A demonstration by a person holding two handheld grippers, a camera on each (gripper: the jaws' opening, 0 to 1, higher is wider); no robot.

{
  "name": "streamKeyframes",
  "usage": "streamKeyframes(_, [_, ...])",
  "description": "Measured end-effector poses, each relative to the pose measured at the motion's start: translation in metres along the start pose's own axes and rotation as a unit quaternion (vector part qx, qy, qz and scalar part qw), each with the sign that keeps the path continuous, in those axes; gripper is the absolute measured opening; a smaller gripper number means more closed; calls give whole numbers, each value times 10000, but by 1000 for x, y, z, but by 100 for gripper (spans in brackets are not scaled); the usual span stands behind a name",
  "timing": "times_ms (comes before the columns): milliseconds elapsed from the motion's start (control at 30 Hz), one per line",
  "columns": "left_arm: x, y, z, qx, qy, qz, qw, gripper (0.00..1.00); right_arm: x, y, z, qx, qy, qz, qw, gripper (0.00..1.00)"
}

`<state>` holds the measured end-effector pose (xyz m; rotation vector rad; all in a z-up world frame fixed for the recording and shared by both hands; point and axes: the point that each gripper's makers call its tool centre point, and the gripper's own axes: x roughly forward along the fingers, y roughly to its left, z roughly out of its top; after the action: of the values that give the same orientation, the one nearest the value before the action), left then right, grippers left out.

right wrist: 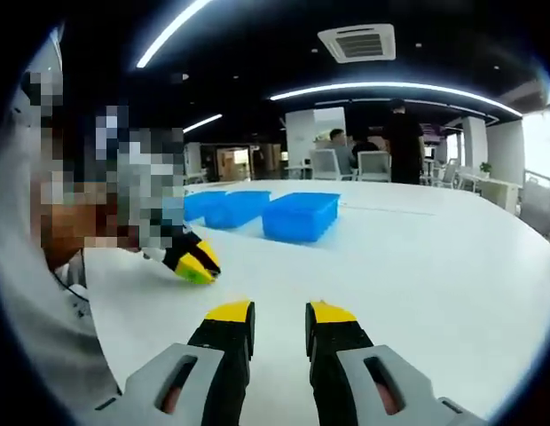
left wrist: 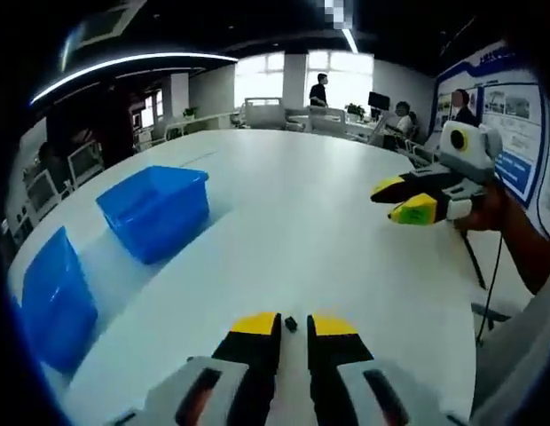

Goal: Pick up the resistors one by one and place each resistor into its matching bin, sorting the parts by color and model until every resistor is separated into the correct bin for its type

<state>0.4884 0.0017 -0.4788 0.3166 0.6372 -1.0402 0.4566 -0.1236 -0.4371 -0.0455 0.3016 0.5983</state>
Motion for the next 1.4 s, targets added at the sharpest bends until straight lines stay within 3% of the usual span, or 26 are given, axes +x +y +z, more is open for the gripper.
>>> streamKeyframes(33, [1, -3, 1, 125, -40, -96, 9999, 8, 0, 0, 0, 5, 5, -5, 10000, 25])
streamKeyframes(133, [1, -3, 2, 130, -111, -58, 9998, 7, -1, -1, -1, 5, 20, -18, 10000, 25])
streamKeyframes(233, [1, -7, 7, 98, -264, -225, 9993, 7, -3, -2, 0, 7, 7, -26, 10000, 25])
streamKeyframes(433, [-12, -14, 35, 436, -951, -434, 9936, 7, -2, -4, -1, 11, 32, -66, 10000, 25])
streamKeyframes(533, [-25, -6, 47, 356, -1324, -365, 9899, 7, 1, -1, 1, -15, 37, -35, 10000, 25])
streamKeyframes(733, [-76, 39, 71, -66, -2385, 77, 9711, 7, 9, 4, 5, -76, 49, 68, 9999, 25])
streamKeyframes(867, [-127, 87, 74, -387, -3023, 741, 9495, 7, 16, 9, 7, -116, 89, 147, 9998, 25])
streamKeyframes(1000, [-166, 130, 66, -456, -3277, 1381, 9335, 7, 25, 17, 12, -166, 81, 265, 9995, 25])
streamKeyframes(1067, [-186, 155, 58, -503, -3325, 1792, 9246, 7, 31, 21, 15, -206, 84, 334, 9992, 25])
streamKeyframes(1167, [-219, 196, 42, -608, -3354, 2542, 9051, 7, 36, 25, 17, -264, 111, 398, 9988, 25])
streamKeyframes(1267, [-250, 231, 22, -169, -3057, 3516, 8847, 7, 40, 30, 23, -316, 85, 470, 9984, 25])
streamKeyframes(1300, [-260, 246, 8, -387, -2938, 3838, 8746, 8, 42, 30, 24, -350, 106, 482, 9982, 25])
streamKeyframes(1400, [-273, 274, -24, -1292, -2985, 4126, 8508, 8, 45, 33, 26, -382, 122, 511, 9979, 25])
